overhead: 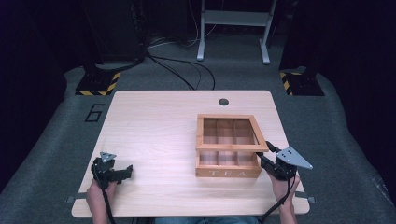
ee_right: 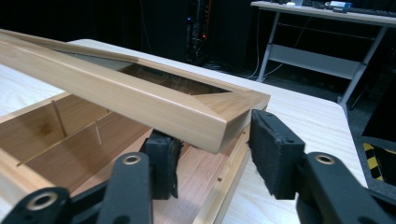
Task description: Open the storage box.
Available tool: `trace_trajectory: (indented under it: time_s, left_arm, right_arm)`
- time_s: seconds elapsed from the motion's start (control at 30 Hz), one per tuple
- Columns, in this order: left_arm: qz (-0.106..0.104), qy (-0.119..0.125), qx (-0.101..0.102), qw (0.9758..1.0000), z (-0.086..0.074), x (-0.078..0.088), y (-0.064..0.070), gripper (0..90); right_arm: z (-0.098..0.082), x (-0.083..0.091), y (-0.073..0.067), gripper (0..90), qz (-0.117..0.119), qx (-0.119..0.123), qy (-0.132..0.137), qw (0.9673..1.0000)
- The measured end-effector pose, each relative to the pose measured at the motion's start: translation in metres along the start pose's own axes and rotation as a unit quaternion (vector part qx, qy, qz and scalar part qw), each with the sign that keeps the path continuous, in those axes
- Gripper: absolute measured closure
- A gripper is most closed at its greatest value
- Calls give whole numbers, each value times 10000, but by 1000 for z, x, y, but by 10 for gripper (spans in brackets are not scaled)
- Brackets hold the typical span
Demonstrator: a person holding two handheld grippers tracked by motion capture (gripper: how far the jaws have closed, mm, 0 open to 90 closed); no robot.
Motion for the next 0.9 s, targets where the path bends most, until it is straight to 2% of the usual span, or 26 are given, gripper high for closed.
trace_trajectory:
  time_s: [0.17, 0.27, 0.47, 0.63, 0.9]
  left_arm:
    - [0, 0, 2, 10000, 0, 0, 0, 4]
    - [0, 2, 2, 10000, 0, 0, 0, 4]
    - [-1, -3, 5, 10000, 0, 0, 0, 4]
    - [2, 2, 1, 10000, 0, 0, 0, 4]
    - [2, 4, 4, 10000, 0, 0, 0, 4]
  right_arm:
    - [2, -8, -1, 510, -98, 21, 30, 9999]
    - [2, -10, 0, 550, -162, 21, 73, 9998]
    - [5, -11, -1, 562, -246, 62, 192, 9995]
    - [11, -12, 1, 563, -239, -3, 232, 9994]
    - [23, -16, 8, 573, -93, -168, 203, 9996]
Point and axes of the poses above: each handheld gripper's, and its own axes: x roughly backward along the jaws, z roughly out of its top, y roughly to its right, the point moved 3 cm from there along -x, roughly forward along the jaws, and after that the axes turned 10 degrees about -z, right-handed, at the moved point
